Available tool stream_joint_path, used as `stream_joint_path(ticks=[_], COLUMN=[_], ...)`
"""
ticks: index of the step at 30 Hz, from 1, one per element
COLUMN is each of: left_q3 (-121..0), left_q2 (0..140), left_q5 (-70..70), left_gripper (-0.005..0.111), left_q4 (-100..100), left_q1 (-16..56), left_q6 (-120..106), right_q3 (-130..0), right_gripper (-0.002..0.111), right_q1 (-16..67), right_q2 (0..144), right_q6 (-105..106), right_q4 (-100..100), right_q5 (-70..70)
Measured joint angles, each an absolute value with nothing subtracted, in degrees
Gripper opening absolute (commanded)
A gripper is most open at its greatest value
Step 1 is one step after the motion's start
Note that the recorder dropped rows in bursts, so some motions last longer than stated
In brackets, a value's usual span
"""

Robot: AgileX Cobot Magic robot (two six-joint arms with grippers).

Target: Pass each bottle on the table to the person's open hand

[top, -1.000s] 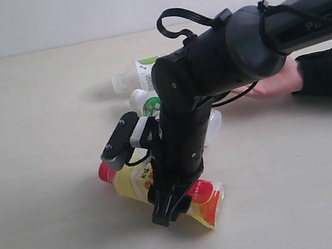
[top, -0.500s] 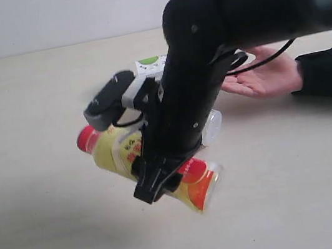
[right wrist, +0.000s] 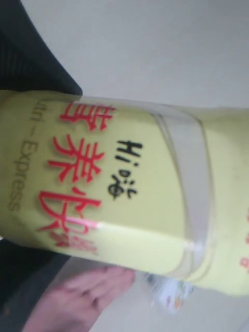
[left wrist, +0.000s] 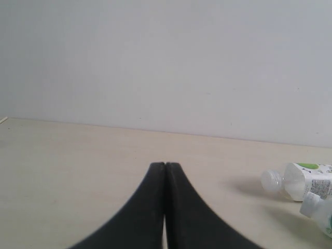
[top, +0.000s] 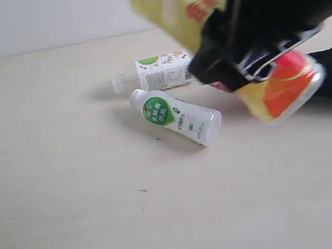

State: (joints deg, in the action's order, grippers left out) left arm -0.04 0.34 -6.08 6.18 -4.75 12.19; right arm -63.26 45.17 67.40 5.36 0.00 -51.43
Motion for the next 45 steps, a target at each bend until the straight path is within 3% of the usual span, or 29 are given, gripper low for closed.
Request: stream_joint_path(ticks=[11,23,28,36,45], left_q3=[0.0,0.0,0.0,0.0,0.0], left_q2=[0.3,0.3,0.3,0.3,0.3], left_q5=[-6.1,-6.1,-6.1,-6.1,-6.1], left_gripper=[0.000,0.000,0.000,0.000,0.000], left_q4=[6.2,6.2,6.2,6.2,6.2], left_q1=[-4.7,-4.7,-4.7,-4.7,-4.7], left_q6=[12.2,12.2,12.2,12.2,12.2], right_q3=[-58.4,-58.4,-62.2,-81.1,-82.6], right_gripper=[0.000,0.000,0.000,0.000,0.000], right_q1=[33.8,17.3,16.2,16.2,16.2], right_q2=[57.3,74.9,84.9,103.4,111.0], right_q6=[-6.8,-7.7,-6.4,-1.9,-1.9], right_q4=[-17.8,-10.1,-5.7,0.9,-0.9], right_q5=[-59.8,-57.5,-55.0,-61.4,-58.6])
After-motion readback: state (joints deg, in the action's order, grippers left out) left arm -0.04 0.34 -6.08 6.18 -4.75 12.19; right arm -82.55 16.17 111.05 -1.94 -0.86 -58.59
